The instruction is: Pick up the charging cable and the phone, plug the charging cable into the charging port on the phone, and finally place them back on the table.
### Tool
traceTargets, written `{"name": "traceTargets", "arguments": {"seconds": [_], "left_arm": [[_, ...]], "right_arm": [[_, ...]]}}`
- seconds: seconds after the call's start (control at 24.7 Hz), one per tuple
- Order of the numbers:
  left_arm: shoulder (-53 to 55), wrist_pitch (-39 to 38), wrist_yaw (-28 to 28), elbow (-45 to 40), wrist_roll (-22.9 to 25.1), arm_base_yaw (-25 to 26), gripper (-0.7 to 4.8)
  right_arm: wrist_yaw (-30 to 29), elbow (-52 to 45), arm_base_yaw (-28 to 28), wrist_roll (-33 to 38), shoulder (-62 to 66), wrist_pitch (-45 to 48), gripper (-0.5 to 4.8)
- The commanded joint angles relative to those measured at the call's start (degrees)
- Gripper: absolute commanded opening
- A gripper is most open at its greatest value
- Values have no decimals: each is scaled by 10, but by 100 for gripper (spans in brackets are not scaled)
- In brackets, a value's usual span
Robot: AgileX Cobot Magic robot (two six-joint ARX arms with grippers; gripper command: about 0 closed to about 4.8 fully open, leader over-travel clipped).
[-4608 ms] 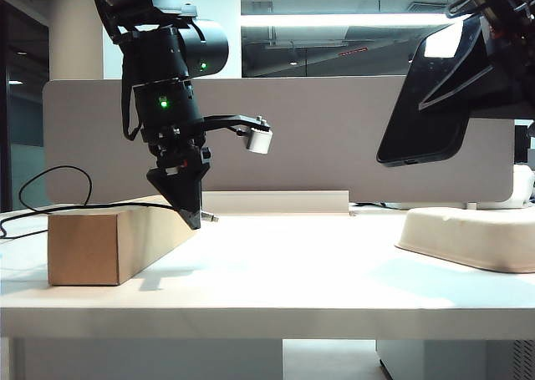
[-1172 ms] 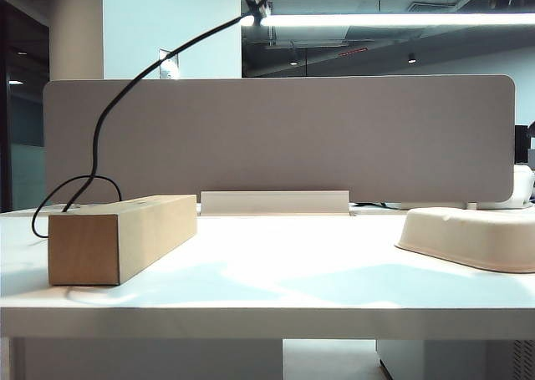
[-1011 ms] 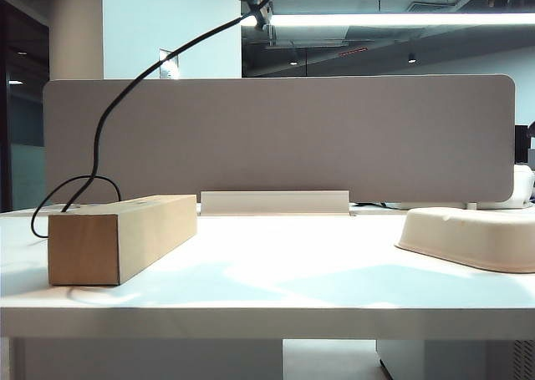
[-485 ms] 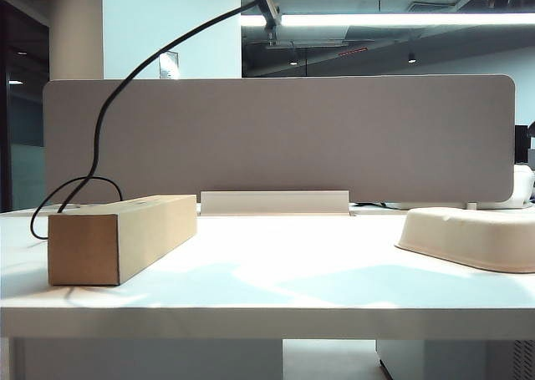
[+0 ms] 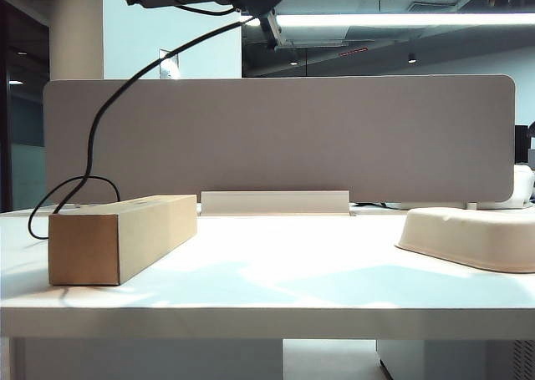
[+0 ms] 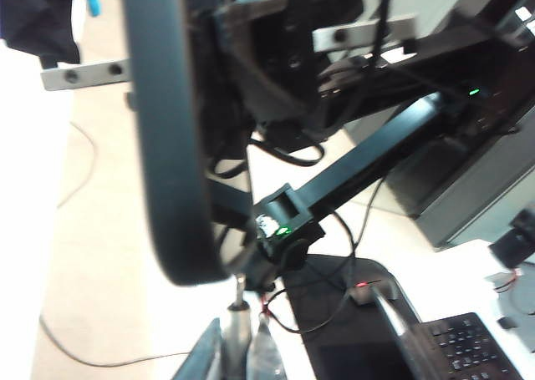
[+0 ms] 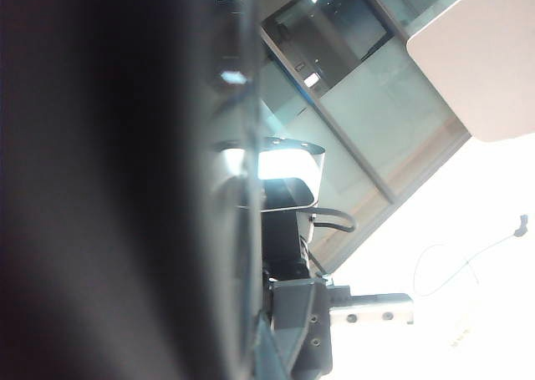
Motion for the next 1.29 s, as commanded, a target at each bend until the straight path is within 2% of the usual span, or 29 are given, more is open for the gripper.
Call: {"name": "traceTargets", "arguments": {"seconds": [0.04,0.28,0.49,0.73,0.85,1.05,1.29], "left_arm": [[-4,3,9,2,-14,1,-6],[-4,30,2,2,-20,1,-6],[-3,86,-7,2,-77,0,-6],[-3,98,-29,2,-90,-12,-6],[-3,104,-33,2,-102,-18,-6],[-3,102,-32,2,-130,-8,-6],[-3,101,-33,2,-130,-3,-6]], "right_arm": [[3,5,1,-6,-3,20,-9],[3,5,1,-7,0,19,-9],[2,5,1,-6,0,19,-9],[1,5,1,-7,0,19,-9],[-20,5,1,-9,0,15,-9],[-38,5,1,-24,0,-64,-9],[-58,5,1,-35,0,-115,-9]]}}
